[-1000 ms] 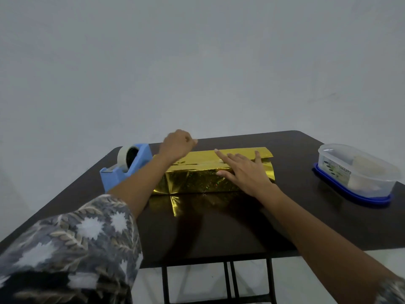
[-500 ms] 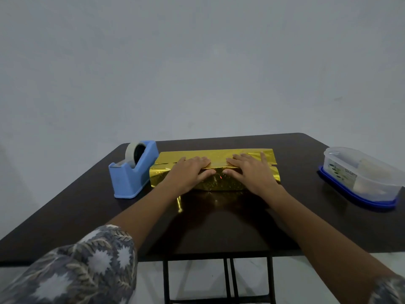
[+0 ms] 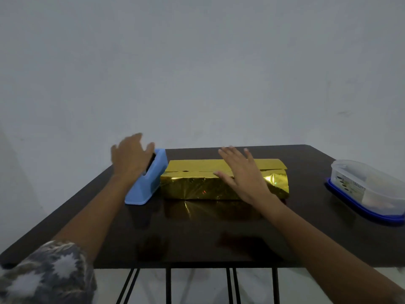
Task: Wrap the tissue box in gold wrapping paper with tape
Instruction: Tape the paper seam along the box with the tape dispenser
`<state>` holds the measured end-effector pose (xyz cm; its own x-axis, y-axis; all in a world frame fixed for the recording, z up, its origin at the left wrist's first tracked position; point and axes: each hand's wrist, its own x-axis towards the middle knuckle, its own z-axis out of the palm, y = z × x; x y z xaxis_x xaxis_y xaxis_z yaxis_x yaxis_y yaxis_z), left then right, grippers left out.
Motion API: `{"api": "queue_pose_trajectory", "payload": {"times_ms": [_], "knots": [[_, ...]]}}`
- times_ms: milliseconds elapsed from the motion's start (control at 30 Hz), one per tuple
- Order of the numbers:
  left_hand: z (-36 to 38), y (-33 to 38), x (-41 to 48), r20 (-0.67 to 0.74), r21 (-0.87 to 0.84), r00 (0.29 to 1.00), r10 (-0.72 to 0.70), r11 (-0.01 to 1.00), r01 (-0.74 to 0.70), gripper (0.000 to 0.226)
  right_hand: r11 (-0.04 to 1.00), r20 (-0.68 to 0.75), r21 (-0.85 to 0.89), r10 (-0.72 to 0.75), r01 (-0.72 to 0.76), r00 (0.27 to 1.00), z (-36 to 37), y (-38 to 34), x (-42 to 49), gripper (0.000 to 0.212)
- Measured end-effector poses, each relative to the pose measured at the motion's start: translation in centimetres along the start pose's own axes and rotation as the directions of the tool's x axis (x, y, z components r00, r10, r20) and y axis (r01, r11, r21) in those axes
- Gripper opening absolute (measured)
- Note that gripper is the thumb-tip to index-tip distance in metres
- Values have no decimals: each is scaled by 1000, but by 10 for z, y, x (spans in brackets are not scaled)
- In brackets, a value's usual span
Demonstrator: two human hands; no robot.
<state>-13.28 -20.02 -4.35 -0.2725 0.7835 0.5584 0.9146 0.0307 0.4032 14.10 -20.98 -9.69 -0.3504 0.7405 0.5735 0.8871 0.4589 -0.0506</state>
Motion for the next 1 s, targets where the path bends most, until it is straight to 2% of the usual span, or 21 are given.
{"api": "queue_pose_trajectory", "payload": {"times_ms": [33,100,167,233,333,433,600,767,1000], "knots": [[-7,-16,6,46,42,989,-140,990,138,46,994,-5,112,-3,4,1000,3,-18,5,71],[-16,-39,9,265,16,898,-352,933,361,47,936,43,351,5,-19,999,16,-60,15,60],[-18,-51,7,467,-169,796,-385,845,508,46,840,160,532,23,-106,987,32,-103,26,58],[-15,-55,5,529,-304,756,-384,747,592,34,774,261,605,27,-185,965,49,-138,38,59],[-14,-56,9,559,-363,734,-385,682,635,29,697,328,662,60,-275,943,66,-173,53,55],[-16,-54,18,615,-335,680,-399,648,684,24,648,299,683,172,-337,939,77,-188,62,54],[-17,-48,21,660,-216,622,-421,688,693,26,624,277,686,252,-374,927,90,-192,71,50],[-19,-47,23,689,-202,603,-402,694,692,33,609,221,709,287,-356,932,98,-189,72,45],[-22,-51,20,682,-315,612,-400,595,739,15,556,215,752,300,-354,929,100,-189,71,51]]}}
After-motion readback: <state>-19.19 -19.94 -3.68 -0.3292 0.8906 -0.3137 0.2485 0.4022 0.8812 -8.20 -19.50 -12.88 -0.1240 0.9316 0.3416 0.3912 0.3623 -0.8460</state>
